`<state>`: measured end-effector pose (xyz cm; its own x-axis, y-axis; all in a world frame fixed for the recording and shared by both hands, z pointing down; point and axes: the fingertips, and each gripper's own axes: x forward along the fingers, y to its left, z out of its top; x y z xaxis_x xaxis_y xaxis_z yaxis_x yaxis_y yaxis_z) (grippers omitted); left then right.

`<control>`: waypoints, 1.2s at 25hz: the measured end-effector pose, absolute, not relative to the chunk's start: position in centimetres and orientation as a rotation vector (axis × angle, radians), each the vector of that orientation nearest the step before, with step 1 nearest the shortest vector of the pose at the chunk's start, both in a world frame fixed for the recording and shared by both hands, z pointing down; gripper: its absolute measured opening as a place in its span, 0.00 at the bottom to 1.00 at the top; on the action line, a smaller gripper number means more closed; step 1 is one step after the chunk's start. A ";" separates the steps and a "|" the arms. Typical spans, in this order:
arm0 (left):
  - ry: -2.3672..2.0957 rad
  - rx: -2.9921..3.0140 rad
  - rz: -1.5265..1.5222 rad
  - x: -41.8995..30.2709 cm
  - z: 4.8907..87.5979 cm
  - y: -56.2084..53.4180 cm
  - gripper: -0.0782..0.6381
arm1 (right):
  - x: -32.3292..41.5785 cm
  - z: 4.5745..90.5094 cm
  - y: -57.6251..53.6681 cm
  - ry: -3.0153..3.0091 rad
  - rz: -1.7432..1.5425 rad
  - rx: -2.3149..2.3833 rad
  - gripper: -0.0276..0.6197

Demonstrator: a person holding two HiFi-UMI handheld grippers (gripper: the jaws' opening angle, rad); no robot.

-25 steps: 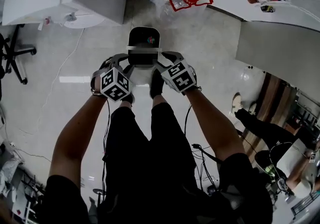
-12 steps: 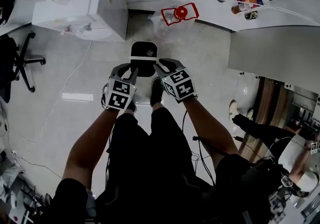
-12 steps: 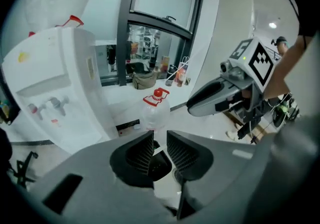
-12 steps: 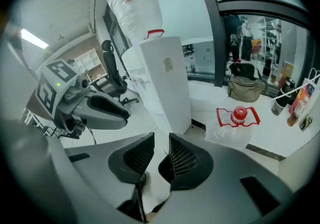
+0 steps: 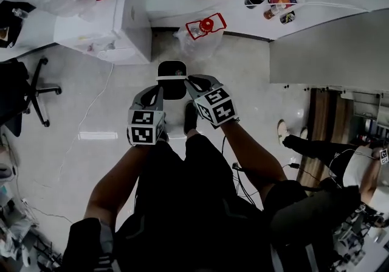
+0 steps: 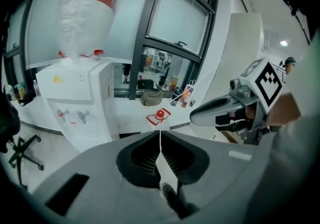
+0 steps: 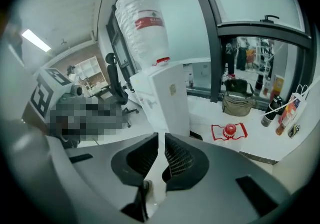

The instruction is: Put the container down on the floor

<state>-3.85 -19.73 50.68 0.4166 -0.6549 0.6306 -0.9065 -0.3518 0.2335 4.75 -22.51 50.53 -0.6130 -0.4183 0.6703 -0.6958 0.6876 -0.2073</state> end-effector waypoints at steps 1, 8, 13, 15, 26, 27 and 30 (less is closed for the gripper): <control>-1.323 2.120 0.577 -3.9 49.8 -19.5 0.13 | 4.8 49.6 -22.5 -2.312 0.609 0.868 0.10; -1.351 2.177 0.518 -3.8 44.3 -19.4 0.13 | 5.1 43.8 -22.4 -2.348 0.563 0.926 0.08; -1.322 2.230 0.459 -3.1 40.5 -19.0 0.12 | 5.7 40.0 -22.7 -2.395 0.549 0.969 0.07; -1.323 2.238 0.458 -3.2 39.7 -18.9 0.12 | 6.0 38.9 -23.0 -2.403 0.544 0.995 0.07; -1.410 2.282 0.394 -5.6 34.4 -20.8 0.12 | 6.2 32.6 -23.9 -2.509 0.567 1.119 0.06; -1.416 2.282 0.390 -6.0 34.0 -20.9 0.12 | 5.9 32.3 -23.8 -2.520 0.573 1.117 0.06; -1.443 2.295 0.382 -6.8 33.0 -21.5 0.12 | 5.1 31.9 -24.1 -2.542 0.544 1.074 0.06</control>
<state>-6.84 -21.49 32.99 0.4293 -0.7932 0.4318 -0.9030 -0.3862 0.1884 5.06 -24.06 31.90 -0.6623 -0.6095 0.4358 -0.7344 0.6433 -0.2165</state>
